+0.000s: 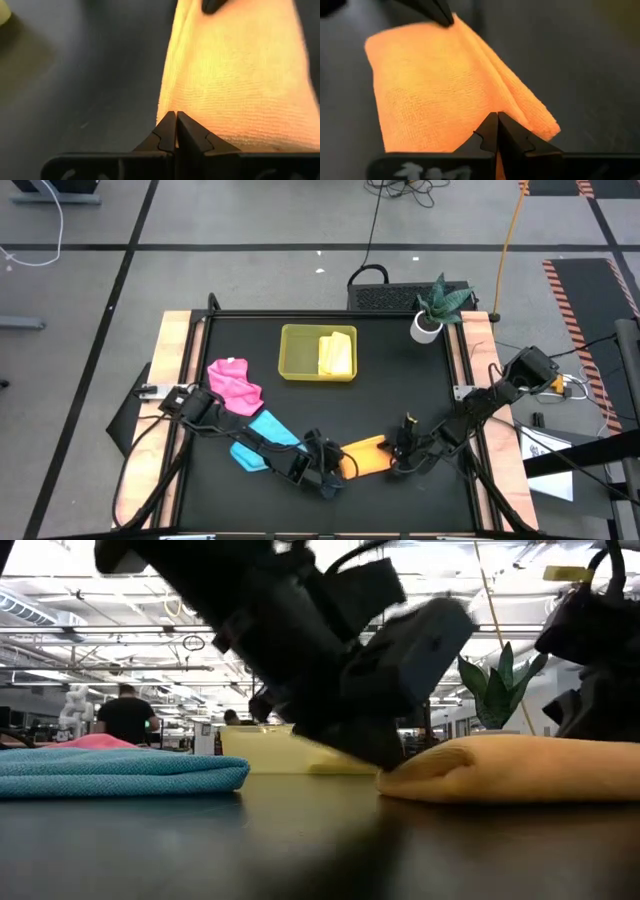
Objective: Fold microfiber towels
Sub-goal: Fold the orange microfiber cloth, then put the orange folded microfiber cloth in the yellow bin
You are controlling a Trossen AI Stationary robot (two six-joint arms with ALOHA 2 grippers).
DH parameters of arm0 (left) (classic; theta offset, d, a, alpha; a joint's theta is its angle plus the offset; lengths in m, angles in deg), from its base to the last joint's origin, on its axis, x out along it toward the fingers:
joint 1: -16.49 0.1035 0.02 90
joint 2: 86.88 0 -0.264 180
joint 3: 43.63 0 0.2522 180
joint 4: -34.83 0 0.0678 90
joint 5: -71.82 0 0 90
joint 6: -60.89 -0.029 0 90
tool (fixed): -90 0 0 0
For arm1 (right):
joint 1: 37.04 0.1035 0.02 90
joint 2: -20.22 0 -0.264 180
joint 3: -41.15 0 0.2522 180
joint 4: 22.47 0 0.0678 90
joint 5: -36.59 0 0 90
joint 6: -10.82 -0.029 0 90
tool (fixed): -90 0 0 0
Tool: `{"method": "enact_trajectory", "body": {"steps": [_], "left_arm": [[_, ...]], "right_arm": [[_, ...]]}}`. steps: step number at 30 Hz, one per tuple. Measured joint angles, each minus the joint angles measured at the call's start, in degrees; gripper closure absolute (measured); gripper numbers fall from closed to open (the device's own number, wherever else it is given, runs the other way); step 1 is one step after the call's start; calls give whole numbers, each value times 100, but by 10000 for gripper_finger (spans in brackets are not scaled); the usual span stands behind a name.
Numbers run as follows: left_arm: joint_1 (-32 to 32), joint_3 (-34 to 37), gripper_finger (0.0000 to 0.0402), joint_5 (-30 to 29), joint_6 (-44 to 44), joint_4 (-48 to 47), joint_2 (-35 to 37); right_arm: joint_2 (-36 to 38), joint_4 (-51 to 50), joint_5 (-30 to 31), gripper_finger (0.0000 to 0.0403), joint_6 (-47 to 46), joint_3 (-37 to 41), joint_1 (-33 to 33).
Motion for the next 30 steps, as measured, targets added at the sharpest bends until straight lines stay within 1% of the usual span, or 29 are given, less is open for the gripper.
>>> {"method": "enact_trajectory", "body": {"steps": [2, 5, 7, 9, 13, 15, 17, 20, 22, 27, 28, 30], "left_arm": [[-4, 10, 383, 65, 35, -48, 1], [-37, 10, 383, 209, 103, -140, 94], [-89, 13, 383, 318, 209, -192, 231], [-165, 13, 383, 288, 280, -243, 407], [-351, 8, 383, -337, 178, -4, 589], [-380, 8, 383, -473, -40, 186, 582], [-299, 9, 383, -479, -181, 371, 534], [-92, 6, 383, -409, -183, 392, 388], [37, 12, 383, -233, -132, 345, 283], [139, 10, 383, 598, 157, 108, 233], [106, 12, 383, 625, 211, -2, 241], [-6, 13, 383, 561, 291, -162, 291]], "right_arm": [[46, 237, 197, 399, 253, 130, -3], [68, 679, 355, 399, 927, 170, -109], [173, 788, 341, 399, 1412, 167, -160], [349, 755, 236, 399, 1636, 163, -96], [747, 805, 224, 399, 1641, 163, 306], [874, 787, 202, 399, 1515, 162, 541], [881, 816, -56, 399, 1307, 152, 679], [695, 731, -493, 399, 950, 157, 765], [525, 626, -674, 399, 798, 159, 765], [9, 631, -657, 399, 803, 162, 506], [-60, 633, -591, 399, 846, 160, 413], [-113, 583, -259, 399, 954, 159, 202]]}}
